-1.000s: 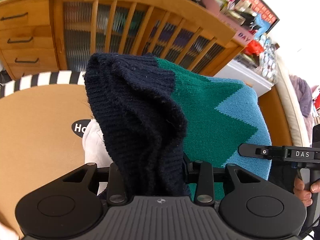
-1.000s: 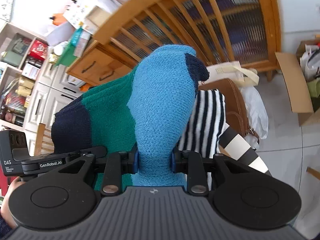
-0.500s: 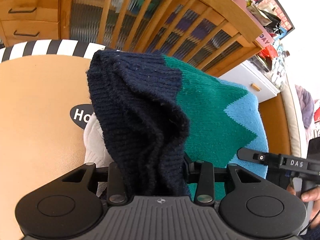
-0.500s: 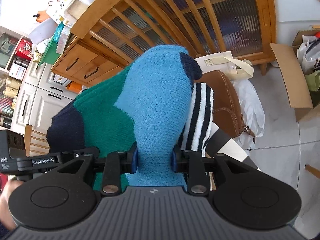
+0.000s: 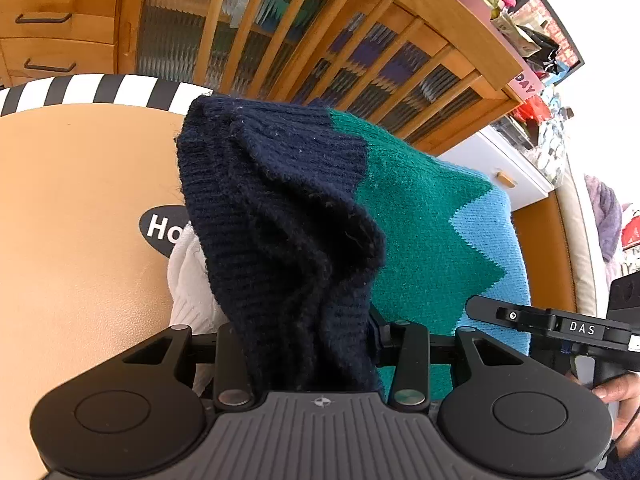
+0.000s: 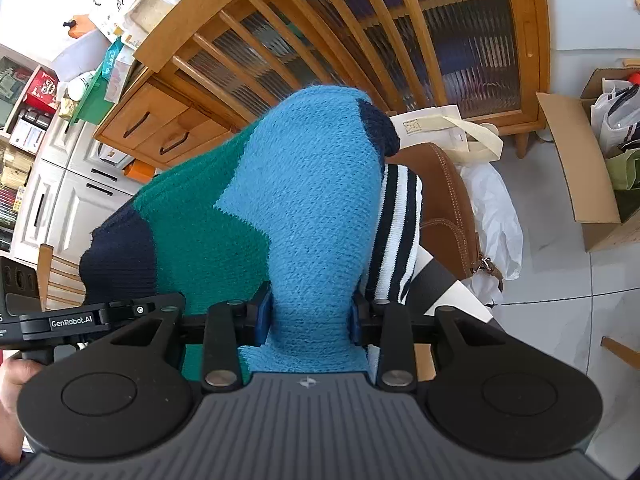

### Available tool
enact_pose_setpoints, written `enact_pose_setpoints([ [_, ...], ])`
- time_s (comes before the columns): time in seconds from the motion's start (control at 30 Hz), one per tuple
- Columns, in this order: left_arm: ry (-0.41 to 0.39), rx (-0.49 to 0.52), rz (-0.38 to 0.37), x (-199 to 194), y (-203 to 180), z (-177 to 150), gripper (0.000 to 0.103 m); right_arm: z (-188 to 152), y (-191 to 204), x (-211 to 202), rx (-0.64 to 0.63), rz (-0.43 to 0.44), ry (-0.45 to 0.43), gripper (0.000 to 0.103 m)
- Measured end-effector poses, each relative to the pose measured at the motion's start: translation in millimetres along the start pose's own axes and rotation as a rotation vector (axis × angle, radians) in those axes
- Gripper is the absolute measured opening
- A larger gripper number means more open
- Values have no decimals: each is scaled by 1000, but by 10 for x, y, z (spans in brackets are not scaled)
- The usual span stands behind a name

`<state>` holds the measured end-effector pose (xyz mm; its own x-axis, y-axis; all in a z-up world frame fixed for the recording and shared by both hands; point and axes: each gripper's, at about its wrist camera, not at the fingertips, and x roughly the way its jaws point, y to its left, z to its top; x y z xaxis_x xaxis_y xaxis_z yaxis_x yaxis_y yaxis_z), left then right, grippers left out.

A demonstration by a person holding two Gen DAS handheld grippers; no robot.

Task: Fold clothes
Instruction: 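Lift the folded cardigan with both grippers and carry it toward the wooden cabinet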

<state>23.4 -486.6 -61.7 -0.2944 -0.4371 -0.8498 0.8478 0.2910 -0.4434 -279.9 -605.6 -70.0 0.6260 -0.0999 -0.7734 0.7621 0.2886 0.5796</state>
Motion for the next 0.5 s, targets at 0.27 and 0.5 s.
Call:
enact_pose_setpoints([
  [0.27,-122,80,168,-478,-263,-113,57,-116,167,-386,4,-85,-95,46],
  [0.5,-323,234,192,-987,-638,-715,21,-763,560,-757,-318,-68,-129,14],
])
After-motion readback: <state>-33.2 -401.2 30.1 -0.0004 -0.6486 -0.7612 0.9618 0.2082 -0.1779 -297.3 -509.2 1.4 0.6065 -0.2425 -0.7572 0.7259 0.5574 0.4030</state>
